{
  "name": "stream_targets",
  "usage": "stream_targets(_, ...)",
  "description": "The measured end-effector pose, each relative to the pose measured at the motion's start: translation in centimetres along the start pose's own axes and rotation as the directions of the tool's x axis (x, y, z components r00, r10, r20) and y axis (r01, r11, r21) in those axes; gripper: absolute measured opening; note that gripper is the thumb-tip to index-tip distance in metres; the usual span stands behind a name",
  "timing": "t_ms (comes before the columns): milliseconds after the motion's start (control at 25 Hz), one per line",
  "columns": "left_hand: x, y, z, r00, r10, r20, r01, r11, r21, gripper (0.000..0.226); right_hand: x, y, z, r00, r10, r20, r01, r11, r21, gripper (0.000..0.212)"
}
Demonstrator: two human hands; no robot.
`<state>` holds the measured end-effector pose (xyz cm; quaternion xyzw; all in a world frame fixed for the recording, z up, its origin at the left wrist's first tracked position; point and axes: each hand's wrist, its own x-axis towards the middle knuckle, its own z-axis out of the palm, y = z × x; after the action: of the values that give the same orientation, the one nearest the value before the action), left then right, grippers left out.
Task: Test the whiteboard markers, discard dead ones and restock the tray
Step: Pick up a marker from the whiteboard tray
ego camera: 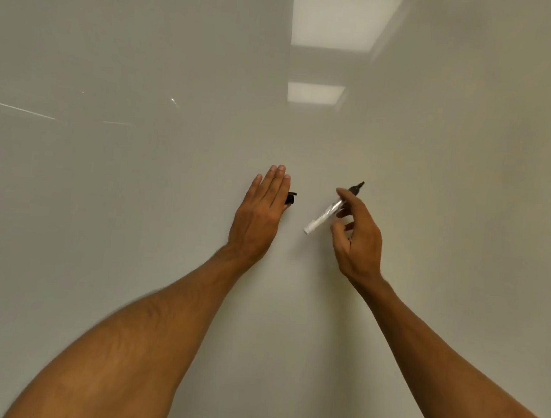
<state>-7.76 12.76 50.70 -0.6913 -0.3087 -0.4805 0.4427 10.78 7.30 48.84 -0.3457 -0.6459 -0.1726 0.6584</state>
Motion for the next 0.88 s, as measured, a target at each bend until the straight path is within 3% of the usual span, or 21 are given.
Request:
stream_targets(80,1.3,0.2,0.7,0.999,-0.03,0.013,0.03,0.999,-0.024,0.056,1.5,0.2,-0.6,0.998,-0.014,-0.054,0.012,0.999,-0.044,0.044)
stream_targets(240,1.4,1.0,1.9,0.995,-0.098,-0.023,0.097,0.994,-0.042,0.052,2.8,0.4,-1.5,0.987,-0.058,-0.152,0.061,0.998,0.013,0.02)
stream_targets(400,0.9,1.4,2.4,0.991,-0.128,-0.047,0.127,0.992,-0.021,0.051,3.2,0.6,-1.4,0.98,0.118,-0.158,-0.095,0.985,0.145,0.025)
stream_targets(600,0.8,1.5,2.7,0.989,-0.129,-0.071,0.129,0.992,-0.005,0.051,3.3,0.9,-0.7,0.976,0.136,-0.17,-0.106,0.98,0.171,0.016)
stream_targets(760,0.8,1.4,2.7,0.99,-0.128,-0.066,0.129,0.992,0.011,0.049,1.1,1.7,-0.7,0.999,0.008,-0.044,-0.004,0.996,0.09,0.017)
stream_targets(880,0.8,1.4,2.9,0.989,-0.128,-0.074,0.131,0.99,0.046,0.047,-1.0,2.6,-1.1,0.985,0.121,-0.126,-0.108,0.989,0.103,0.012)
